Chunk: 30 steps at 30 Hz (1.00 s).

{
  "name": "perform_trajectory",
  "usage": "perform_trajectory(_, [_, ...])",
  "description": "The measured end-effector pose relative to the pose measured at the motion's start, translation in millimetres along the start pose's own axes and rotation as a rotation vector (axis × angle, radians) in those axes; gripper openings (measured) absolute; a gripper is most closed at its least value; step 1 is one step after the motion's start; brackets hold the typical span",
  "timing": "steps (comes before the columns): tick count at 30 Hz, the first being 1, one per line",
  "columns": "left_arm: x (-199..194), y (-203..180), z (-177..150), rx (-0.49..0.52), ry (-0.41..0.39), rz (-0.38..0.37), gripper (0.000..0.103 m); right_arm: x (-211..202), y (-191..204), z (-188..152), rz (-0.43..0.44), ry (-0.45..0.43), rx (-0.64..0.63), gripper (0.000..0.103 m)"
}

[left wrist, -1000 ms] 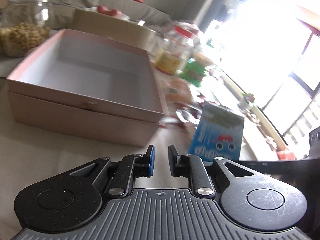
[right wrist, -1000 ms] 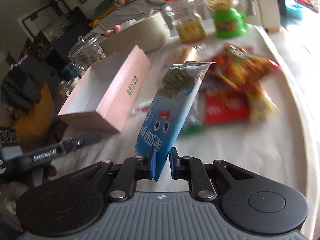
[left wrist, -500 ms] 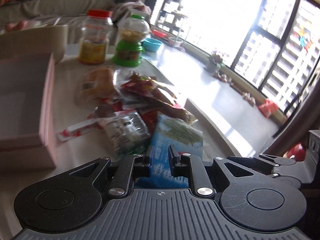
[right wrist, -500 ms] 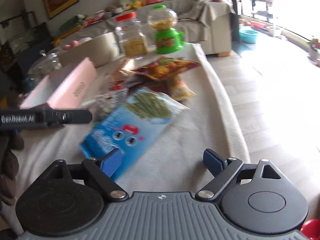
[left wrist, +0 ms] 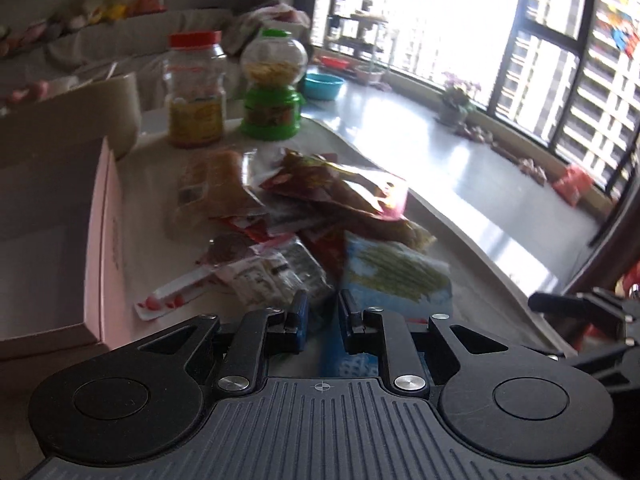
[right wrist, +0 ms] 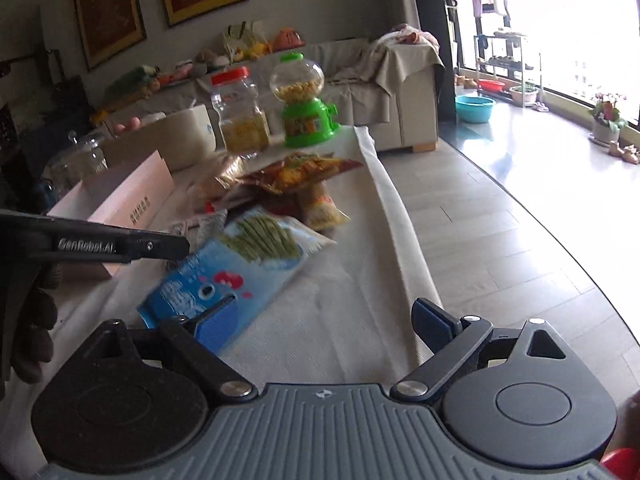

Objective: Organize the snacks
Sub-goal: 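Reach the right gripper to the blue seaweed bag while the left tool moves toward the snack packs, then grasp the blue seaweed bag with the right gripper while the left gripper approaches a clear snack pack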

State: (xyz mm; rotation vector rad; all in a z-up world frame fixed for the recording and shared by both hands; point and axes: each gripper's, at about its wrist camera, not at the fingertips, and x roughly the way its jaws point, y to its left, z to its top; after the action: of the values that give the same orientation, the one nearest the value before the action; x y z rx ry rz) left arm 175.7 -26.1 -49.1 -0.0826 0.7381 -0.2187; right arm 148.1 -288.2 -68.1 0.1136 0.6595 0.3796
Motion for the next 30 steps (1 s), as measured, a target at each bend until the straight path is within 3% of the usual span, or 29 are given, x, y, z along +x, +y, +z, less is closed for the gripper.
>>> perform_trajectory(4, [15.5, 14.8, -4.3, -0.094, 0.070, -0.114, 0.020, 25.5, 0.9, 13.0, 0.015, 0.027, 0.077, 0.093])
perform_trajectory(8, [5.7, 8.0, -23.3, -0.077, 0.088, -0.206, 0.022, 36.0, -6.7, 21.1, 0.140, 0.073, 0.218, 0.093])
perform_trajectory(14, [-23.9, -11.0, -54.4, 0.002, 0.158, -0.326, 0.024, 35.0, 20.3, 15.4, 0.187, 0.133, 0.151, 0.093])
perform_trajectory(17, [-34.8, 0.4, -52.1, -0.037, 0.121, -0.266, 0.023, 33.2, 25.4, 14.8, 0.142, 0.122, 0.126, 0.093])
perform_trajectory(19, [-37.3, 17.6, -43.5, -0.111, 0.080, -0.161, 0.023, 28.9, 28.7, 18.2, 0.101, 0.087, 0.084, 0.093])
perform_trajectory(22, [-31.8, 48.2, -32.8, -0.272, 0.100, 0.021, 0.022, 26.1, 46.8, 31.2, 0.112, 0.029, -0.046, 0.094])
perform_trajectory(24, [-33.0, 64.8, -35.1, -0.322, 0.123, 0.026, 0.022, 37.0, 66.3, 39.8, 0.144, 0.053, -0.137, 0.095])
perform_trajectory(28, [-52.4, 87.6, -55.0, -0.397, 0.074, 0.050, 0.022, 77.8, 104.4, 55.6, 0.179, 0.102, -0.223, 0.094])
perform_trajectory(29, [-58.9, 92.9, -59.1, -0.412, 0.059, 0.060, 0.022, 90.5, 111.1, 59.8, 0.170, 0.124, -0.223, 0.090])
perform_trajectory(30, [-64.1, 98.6, -62.6, -0.428, 0.043, 0.069, 0.022, 101.7, 114.9, 62.7, 0.158, 0.145, -0.222, 0.080])
